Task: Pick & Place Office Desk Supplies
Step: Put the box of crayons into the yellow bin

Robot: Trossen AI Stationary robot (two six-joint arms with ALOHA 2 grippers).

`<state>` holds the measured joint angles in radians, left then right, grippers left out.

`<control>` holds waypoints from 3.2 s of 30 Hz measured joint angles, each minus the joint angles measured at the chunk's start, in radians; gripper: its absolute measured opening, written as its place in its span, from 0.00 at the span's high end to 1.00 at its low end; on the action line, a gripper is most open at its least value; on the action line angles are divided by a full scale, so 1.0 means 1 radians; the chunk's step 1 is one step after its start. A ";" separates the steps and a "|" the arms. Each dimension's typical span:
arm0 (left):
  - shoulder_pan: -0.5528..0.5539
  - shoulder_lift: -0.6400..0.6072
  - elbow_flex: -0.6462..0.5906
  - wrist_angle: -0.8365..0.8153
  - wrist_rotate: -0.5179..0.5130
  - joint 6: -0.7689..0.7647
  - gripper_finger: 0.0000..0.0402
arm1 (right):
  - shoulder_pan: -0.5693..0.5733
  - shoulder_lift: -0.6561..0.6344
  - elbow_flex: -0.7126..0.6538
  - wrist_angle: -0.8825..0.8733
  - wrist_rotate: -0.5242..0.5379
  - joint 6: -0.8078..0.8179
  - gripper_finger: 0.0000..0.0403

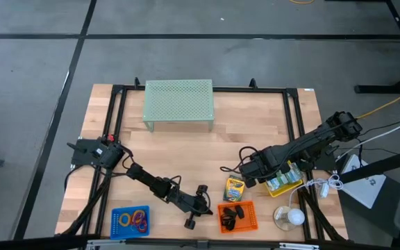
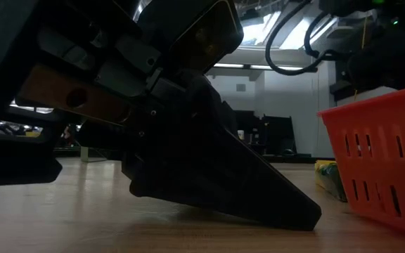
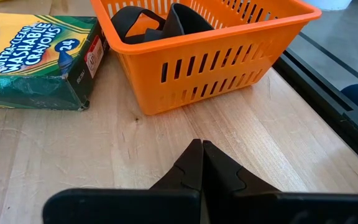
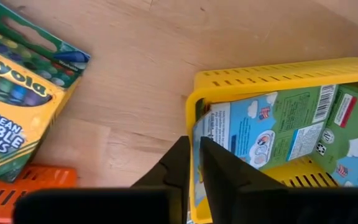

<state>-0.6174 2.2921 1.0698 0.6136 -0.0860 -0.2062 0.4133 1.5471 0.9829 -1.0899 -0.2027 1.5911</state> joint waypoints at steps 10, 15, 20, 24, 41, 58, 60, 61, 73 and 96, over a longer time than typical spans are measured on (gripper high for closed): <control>0.000 0.000 0.000 0.000 0.000 0.000 0.99 | 0.000 0.000 0.000 0.017 -0.026 -0.014 0.97; 0.000 0.000 0.000 0.000 0.000 0.000 0.99 | 0.000 0.000 0.000 0.017 -0.026 -0.037 0.99; 0.000 0.000 0.000 0.000 0.000 0.000 0.99 | 0.000 0.000 0.000 0.027 -0.033 -0.060 0.99; 0.000 0.000 0.000 0.000 0.000 0.001 0.99 | 0.000 0.000 0.000 0.033 -0.041 -0.062 1.00; 0.000 0.000 0.000 0.000 0.000 0.002 0.99 | -0.003 0.000 0.071 -0.010 0.015 -0.072 0.99; 0.000 0.000 0.000 0.000 0.000 0.002 0.99 | 0.000 0.001 0.023 0.137 0.152 -0.077 0.64; 0.000 0.000 0.000 0.000 0.000 0.004 0.99 | -0.006 0.004 0.023 0.210 0.188 -0.081 0.66; 0.000 0.000 0.000 0.000 0.000 0.004 0.99 | -0.010 0.014 0.024 0.244 0.195 -0.074 0.67; 0.000 0.000 0.000 0.000 0.001 0.001 0.99 | -0.020 0.215 0.027 0.348 -0.003 -0.042 0.65; 0.000 0.000 0.000 0.000 0.000 0.001 0.99 | -0.054 0.200 0.021 0.357 0.092 -0.084 0.98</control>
<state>-0.6174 2.2922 1.0698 0.6133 -0.0856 -0.2050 0.3594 1.7469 1.0036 -0.7325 -0.1108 1.5070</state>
